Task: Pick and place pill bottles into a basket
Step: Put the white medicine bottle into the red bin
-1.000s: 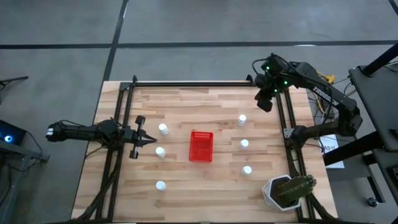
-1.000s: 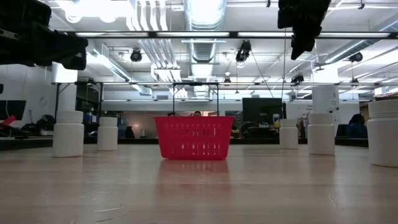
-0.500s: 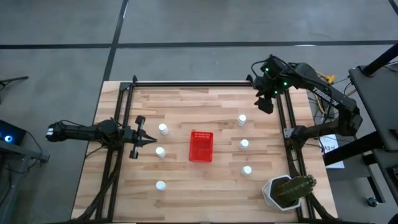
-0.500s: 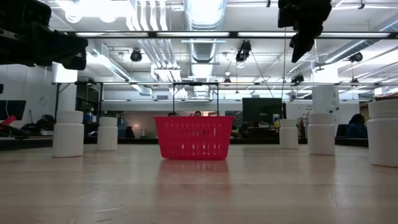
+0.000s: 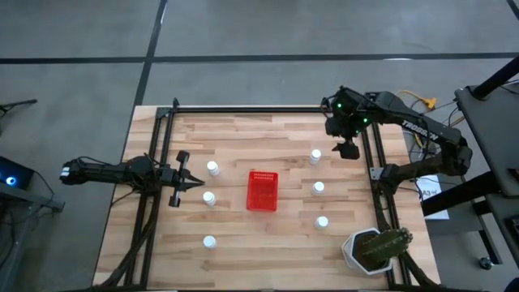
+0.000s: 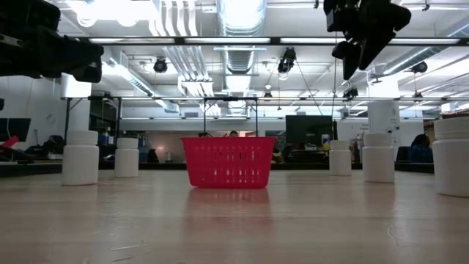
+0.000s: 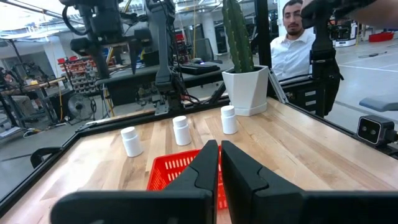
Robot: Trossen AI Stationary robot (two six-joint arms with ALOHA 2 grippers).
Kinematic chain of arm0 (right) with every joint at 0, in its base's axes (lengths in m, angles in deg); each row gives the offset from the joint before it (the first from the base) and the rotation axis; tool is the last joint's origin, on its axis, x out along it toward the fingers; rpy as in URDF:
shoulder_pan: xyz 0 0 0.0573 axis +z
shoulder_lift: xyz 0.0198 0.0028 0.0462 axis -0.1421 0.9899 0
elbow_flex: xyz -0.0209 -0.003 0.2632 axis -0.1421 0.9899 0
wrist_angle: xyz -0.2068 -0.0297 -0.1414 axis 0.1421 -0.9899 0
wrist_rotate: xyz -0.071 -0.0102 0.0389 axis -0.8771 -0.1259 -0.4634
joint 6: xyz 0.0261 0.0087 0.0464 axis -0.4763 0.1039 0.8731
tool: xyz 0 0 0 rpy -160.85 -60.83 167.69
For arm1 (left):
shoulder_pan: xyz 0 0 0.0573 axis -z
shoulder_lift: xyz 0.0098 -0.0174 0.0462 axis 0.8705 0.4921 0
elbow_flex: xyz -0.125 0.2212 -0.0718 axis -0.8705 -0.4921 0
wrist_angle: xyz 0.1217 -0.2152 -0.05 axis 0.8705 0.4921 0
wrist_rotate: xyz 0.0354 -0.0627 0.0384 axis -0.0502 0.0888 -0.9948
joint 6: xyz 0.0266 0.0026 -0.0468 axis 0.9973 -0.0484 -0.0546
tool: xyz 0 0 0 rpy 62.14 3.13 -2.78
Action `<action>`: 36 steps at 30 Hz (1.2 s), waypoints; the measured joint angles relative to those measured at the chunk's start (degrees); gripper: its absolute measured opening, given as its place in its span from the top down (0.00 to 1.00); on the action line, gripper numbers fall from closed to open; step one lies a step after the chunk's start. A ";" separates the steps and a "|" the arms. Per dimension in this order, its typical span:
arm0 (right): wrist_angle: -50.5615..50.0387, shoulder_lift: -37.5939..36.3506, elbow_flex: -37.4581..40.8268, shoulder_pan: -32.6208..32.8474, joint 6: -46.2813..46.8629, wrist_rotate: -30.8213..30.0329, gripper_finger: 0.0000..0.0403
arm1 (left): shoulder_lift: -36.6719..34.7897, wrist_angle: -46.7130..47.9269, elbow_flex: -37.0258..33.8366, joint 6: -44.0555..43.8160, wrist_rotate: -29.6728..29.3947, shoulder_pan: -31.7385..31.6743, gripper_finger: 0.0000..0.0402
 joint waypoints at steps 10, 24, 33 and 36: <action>8.57 0.32 6.25 0.61 -0.89 -1.90 0.30 | 0.00 -0.01 0.00 0.00 0.01 0.01 1.00; 22.46 0.30 17.89 0.61 -0.94 -1.65 0.30 | 0.00 0.00 0.00 0.00 -0.01 0.02 1.00; 29.57 1.20 22.64 3.00 0.00 -1.17 0.31 | 0.00 -0.01 0.00 -0.01 0.00 0.02 1.00; 31.48 2.51 23.63 4.34 0.32 -1.17 0.32 | 0.00 0.01 0.00 0.00 0.01 0.02 1.00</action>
